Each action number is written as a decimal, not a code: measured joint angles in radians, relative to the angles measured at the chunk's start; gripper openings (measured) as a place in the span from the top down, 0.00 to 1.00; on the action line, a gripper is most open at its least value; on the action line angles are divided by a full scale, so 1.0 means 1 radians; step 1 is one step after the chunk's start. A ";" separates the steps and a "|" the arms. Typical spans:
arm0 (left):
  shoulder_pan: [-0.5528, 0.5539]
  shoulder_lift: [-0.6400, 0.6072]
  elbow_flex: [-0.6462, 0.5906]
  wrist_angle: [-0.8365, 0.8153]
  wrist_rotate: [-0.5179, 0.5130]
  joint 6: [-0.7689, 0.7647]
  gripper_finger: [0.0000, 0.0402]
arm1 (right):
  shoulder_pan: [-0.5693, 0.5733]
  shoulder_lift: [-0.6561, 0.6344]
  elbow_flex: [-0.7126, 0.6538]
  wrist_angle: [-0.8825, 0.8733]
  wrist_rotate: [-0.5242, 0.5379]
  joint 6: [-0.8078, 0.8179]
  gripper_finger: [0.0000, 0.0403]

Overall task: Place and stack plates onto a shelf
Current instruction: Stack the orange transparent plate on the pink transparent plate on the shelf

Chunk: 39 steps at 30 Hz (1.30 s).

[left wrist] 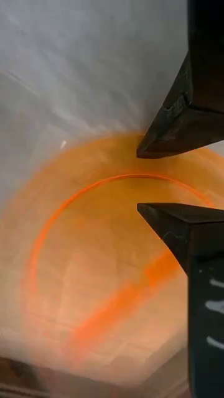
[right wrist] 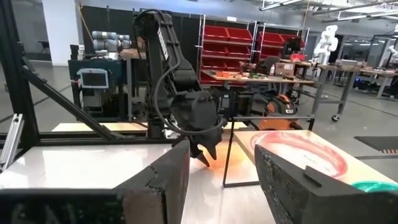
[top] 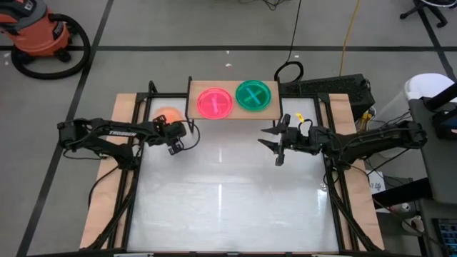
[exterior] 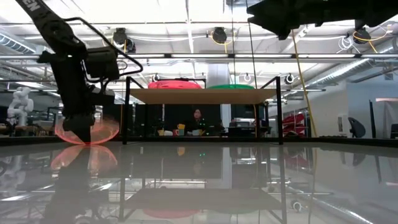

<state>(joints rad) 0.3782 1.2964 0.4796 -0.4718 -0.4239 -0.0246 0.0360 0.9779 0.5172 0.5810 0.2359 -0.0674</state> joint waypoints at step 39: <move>-0.156 -0.067 0.010 -0.074 0.038 -0.163 0.67 | -0.002 0.000 -0.011 0.013 0.002 0.024 0.60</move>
<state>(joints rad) 0.2226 1.2290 0.4896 -0.5462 -0.3859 -0.1875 0.0345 0.9784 0.5059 0.5938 0.2378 -0.0436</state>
